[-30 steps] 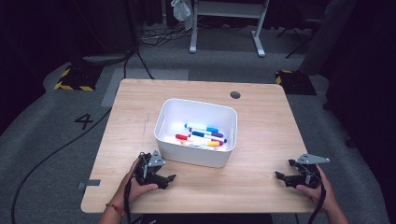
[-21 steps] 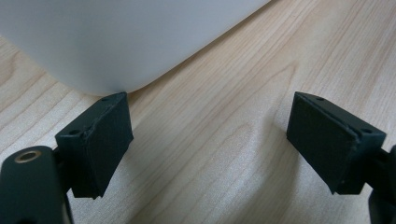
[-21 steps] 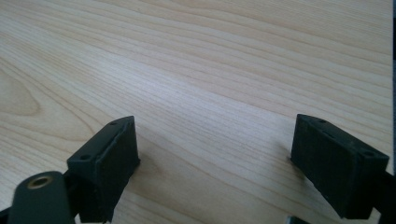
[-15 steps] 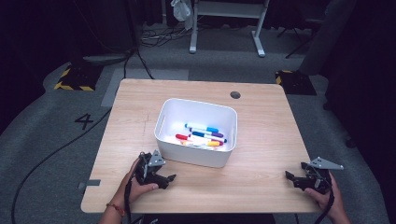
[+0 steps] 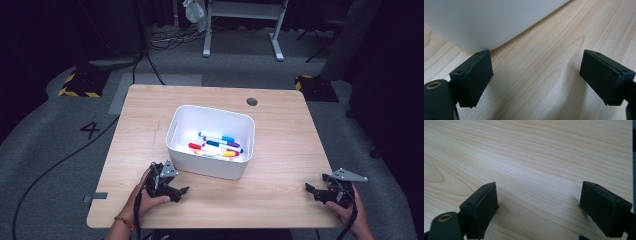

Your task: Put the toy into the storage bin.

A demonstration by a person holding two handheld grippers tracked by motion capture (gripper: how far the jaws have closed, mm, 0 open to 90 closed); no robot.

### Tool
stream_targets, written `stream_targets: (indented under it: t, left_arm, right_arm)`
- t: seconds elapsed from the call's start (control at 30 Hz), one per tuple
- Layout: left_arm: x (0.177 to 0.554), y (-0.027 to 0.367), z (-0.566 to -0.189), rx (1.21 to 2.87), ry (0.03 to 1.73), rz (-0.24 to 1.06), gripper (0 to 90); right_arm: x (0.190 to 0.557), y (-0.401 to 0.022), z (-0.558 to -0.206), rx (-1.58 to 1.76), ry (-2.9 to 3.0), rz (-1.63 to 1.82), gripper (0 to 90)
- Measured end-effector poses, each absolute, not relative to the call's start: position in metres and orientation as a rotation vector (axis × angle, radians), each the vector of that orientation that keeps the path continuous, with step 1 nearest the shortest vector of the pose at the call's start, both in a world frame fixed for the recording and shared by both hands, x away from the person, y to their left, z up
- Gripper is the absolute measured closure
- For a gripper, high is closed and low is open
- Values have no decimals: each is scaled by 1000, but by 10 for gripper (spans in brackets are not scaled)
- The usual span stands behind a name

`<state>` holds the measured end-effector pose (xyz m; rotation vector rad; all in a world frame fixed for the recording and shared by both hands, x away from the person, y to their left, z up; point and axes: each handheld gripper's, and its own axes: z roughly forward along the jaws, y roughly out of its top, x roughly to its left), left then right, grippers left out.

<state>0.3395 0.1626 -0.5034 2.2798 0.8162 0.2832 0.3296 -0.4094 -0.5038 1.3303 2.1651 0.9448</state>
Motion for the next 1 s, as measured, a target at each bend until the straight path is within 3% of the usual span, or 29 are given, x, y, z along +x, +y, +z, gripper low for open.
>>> stream_targets:
  t: [1.0]
  left_arm:
    - [341, 162, -503, 2283, 810, 281, 104]
  right_arm:
    - [330, -409, -504, 1330, 2166, 945, 151]
